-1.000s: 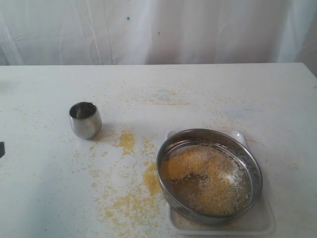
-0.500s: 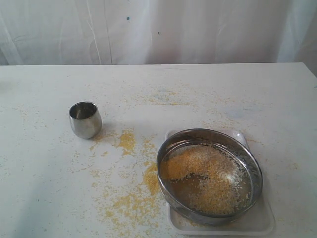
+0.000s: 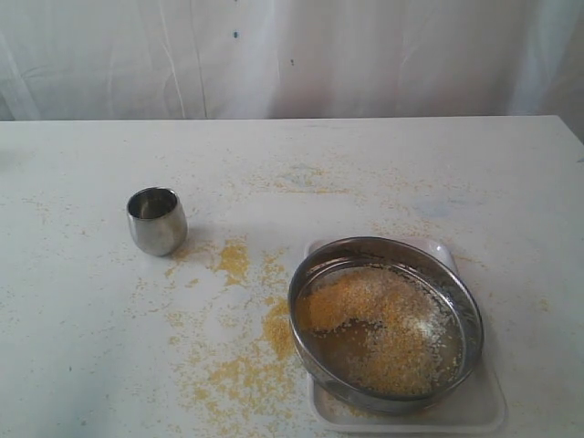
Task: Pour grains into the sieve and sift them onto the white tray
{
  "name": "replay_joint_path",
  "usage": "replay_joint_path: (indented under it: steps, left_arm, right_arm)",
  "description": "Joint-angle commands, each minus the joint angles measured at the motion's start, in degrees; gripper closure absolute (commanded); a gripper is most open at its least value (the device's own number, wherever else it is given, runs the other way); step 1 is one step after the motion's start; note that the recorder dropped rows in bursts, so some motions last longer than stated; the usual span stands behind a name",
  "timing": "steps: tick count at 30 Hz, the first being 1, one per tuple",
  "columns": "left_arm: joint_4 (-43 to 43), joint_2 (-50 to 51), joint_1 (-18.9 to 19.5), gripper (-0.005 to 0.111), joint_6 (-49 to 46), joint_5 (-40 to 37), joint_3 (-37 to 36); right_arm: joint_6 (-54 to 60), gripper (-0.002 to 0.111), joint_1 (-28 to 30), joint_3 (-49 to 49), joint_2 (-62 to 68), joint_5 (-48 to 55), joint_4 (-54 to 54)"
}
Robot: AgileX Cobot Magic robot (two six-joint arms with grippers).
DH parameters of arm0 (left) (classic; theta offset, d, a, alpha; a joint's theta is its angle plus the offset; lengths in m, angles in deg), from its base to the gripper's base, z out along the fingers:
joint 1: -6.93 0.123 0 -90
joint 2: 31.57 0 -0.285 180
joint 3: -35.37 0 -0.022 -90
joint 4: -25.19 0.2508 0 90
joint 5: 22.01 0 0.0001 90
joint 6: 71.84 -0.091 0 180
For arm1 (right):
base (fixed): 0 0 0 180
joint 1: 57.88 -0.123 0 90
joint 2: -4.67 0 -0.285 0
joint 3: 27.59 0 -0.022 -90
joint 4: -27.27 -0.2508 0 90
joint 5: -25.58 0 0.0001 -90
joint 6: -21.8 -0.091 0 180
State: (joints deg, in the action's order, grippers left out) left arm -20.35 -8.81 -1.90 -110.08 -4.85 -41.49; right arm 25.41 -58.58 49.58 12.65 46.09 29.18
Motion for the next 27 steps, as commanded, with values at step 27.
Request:
replay_joint_path:
  steps: [27]
  left_arm:
    - [19.2, -7.0, 17.2, 0.107, 10.1, -22.8, 14.4]
  right_arm:
    - [0.5, 0.108, -0.6, 0.0, -0.2, -0.3, 0.0]
